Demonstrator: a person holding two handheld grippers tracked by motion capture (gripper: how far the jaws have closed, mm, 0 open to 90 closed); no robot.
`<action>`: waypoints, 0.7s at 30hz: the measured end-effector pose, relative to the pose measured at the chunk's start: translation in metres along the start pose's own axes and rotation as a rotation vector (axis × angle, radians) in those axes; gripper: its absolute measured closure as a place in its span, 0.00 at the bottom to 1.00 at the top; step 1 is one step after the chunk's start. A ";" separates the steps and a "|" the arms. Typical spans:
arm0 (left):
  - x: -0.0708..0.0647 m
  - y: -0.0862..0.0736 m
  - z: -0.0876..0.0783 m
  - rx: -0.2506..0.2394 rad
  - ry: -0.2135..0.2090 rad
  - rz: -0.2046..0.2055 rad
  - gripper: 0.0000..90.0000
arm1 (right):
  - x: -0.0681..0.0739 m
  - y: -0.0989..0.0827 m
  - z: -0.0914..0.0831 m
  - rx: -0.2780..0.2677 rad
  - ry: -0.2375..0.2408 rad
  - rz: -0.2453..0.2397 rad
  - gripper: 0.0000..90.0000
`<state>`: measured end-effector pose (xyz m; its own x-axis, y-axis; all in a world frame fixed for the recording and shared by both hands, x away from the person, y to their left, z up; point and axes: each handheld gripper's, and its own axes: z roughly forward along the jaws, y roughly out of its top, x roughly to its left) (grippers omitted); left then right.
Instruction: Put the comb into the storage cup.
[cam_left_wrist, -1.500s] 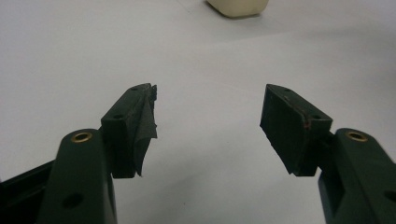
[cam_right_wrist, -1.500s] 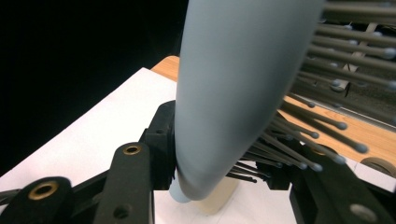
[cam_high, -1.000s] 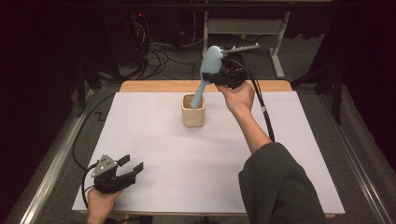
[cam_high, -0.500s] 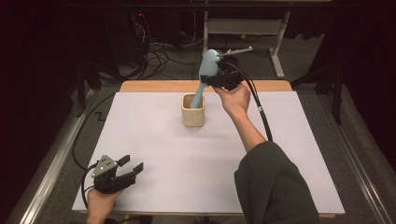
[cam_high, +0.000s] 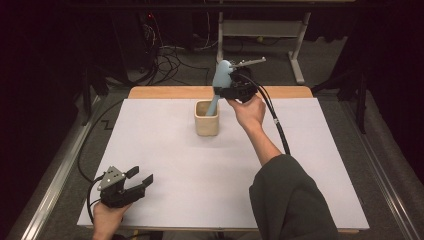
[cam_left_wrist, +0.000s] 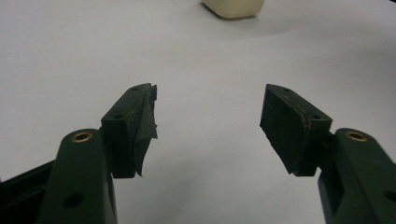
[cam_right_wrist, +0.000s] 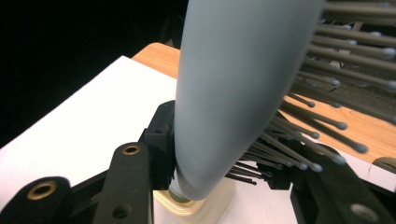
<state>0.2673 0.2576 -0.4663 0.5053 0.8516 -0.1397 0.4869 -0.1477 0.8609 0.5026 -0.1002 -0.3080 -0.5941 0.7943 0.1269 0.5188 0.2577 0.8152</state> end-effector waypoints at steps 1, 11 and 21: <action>0.000 0.000 0.000 0.000 0.000 0.000 0.40 | 0.000 -0.001 0.001 0.002 0.001 0.001 0.62; 0.001 0.000 0.000 -0.002 0.002 -0.004 0.40 | 0.002 -0.010 0.009 0.015 -0.004 -0.008 0.62; 0.001 0.000 0.000 0.003 0.000 -0.001 0.40 | 0.003 -0.016 0.017 0.039 -0.007 -0.014 0.61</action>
<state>0.2678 0.2580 -0.4667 0.5051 0.8516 -0.1405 0.4891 -0.1482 0.8595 0.5031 -0.0923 -0.3302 -0.5972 0.7943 0.1115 0.5343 0.2903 0.7939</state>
